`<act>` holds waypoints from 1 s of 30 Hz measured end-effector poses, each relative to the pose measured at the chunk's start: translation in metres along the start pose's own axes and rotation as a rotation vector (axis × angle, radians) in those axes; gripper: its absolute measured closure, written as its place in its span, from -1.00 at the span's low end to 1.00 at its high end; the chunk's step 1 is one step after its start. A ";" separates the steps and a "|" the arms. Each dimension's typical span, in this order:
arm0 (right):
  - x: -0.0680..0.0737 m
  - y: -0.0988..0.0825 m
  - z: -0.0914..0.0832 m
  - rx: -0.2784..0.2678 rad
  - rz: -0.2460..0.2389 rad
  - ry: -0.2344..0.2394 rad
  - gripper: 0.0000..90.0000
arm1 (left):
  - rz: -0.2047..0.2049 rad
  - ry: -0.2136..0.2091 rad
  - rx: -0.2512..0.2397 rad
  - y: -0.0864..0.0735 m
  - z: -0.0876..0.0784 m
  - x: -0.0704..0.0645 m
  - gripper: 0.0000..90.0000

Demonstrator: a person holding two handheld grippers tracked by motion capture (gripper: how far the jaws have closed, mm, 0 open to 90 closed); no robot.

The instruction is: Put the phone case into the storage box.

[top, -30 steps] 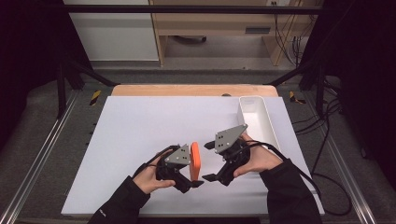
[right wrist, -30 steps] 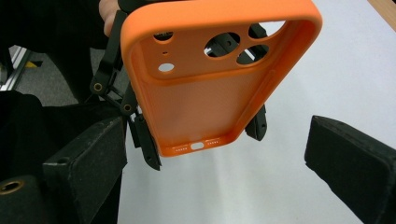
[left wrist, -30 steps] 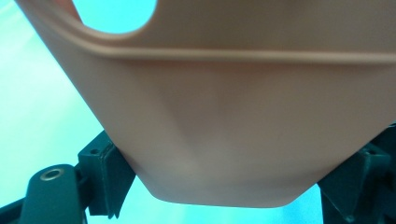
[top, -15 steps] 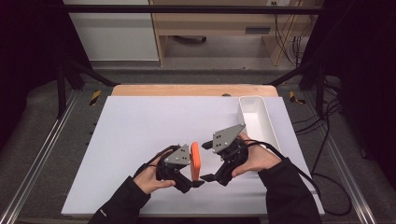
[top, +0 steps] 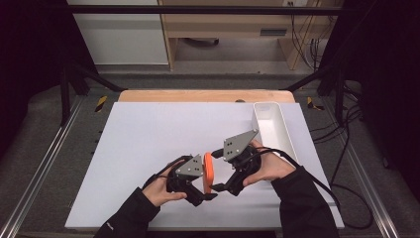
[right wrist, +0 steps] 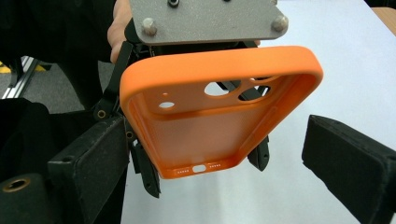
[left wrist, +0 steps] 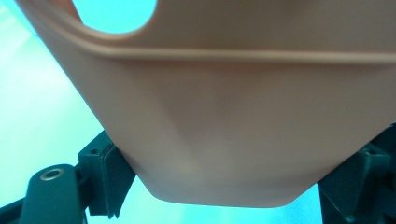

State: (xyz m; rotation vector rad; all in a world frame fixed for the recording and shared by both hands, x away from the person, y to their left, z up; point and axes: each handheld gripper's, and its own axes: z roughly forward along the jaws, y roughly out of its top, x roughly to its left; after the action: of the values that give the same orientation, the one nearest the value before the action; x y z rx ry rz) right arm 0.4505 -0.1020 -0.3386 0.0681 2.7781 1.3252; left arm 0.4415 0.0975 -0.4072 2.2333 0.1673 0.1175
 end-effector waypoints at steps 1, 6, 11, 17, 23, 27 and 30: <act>0.000 0.000 0.000 -0.001 0.000 0.002 -0.82 | 0.000 -0.002 -0.001 0.000 0.000 0.000 -0.66; -0.001 0.000 0.003 -0.007 -0.005 0.011 -0.79 | 0.005 -0.005 0.000 0.000 0.002 -0.001 -0.66; -0.001 -0.001 0.005 -0.013 -0.010 0.020 -0.75 | 0.009 -0.008 -0.002 0.000 0.003 -0.001 -0.66; -0.002 -0.001 0.005 -0.022 -0.009 0.034 -0.70 | 0.011 -0.009 -0.003 0.000 0.002 -0.001 -0.66; -0.002 -0.001 0.006 -0.028 -0.014 0.046 -0.69 | 0.016 -0.011 -0.005 0.000 0.003 -0.002 -0.66; -0.002 -0.001 0.006 -0.030 -0.015 0.052 -0.68 | 0.019 -0.012 -0.005 0.000 0.003 -0.002 -0.66; -0.002 -0.001 0.007 -0.033 -0.017 0.056 -0.67 | 0.020 -0.013 -0.003 0.000 0.003 -0.002 -0.66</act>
State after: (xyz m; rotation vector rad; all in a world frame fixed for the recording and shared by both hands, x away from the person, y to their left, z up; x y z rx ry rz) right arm 0.4528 -0.0976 -0.3438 0.0055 2.7942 1.3896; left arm 0.4397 0.0946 -0.4093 2.2326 0.1375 0.1142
